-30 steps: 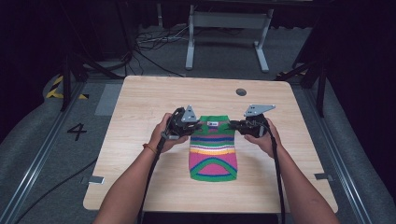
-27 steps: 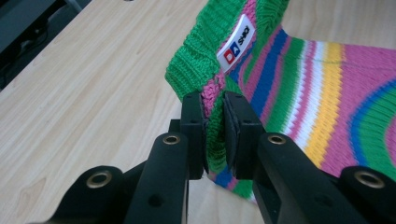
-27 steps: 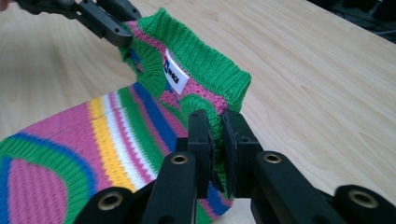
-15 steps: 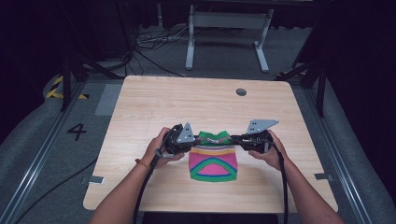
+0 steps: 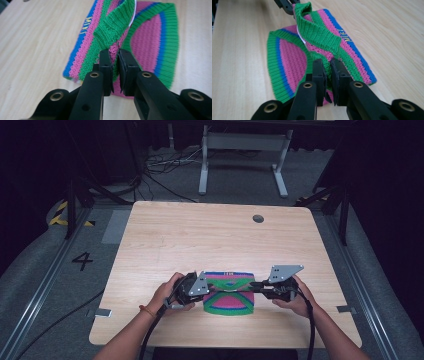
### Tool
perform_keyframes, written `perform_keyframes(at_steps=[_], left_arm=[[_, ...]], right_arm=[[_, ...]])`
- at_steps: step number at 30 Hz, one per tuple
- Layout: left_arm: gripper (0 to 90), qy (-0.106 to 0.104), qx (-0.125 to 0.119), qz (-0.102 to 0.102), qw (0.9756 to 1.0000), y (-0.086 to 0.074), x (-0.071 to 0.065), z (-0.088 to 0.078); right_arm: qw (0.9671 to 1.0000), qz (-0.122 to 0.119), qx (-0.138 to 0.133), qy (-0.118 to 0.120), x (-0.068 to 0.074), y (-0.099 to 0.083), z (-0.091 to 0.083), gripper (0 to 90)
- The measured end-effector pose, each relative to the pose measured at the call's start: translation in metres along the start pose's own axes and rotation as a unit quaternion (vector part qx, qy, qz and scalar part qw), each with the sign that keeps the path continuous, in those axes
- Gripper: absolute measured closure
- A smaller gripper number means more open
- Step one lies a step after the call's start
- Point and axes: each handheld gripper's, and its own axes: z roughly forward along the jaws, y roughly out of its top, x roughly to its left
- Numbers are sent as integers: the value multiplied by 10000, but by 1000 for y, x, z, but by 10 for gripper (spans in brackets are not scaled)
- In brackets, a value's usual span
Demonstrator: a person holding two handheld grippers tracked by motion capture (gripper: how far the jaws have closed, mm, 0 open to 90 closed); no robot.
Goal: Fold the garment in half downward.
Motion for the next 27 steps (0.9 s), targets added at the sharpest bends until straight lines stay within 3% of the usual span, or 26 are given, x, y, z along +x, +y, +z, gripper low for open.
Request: perform_keyframes(at_steps=[7,13,17,20,24,27], left_arm=[[811,-166,161,110,9997,-7,-17,0],[754,-318,411,215,9984,-10,-33,-5],[712,-348,319,32,9989,-11,-36,-16],[687,-233,199,-130,9994,-12,-36,-22],[671,-206,-20,-421,9989,-11,-30,-19],[671,-286,-96,-522,9982,-9,-27,-13]], right_arm=[[9998,-73,111,166,19,-9,1,820],[9989,-171,405,177,33,-22,2,797],[9992,-84,357,145,39,-26,-4,773],[9995,-67,296,58,44,-26,-10,751],[9997,-70,218,-31,50,-22,-10,729],[9998,33,163,-82,50,-20,-6,719]])
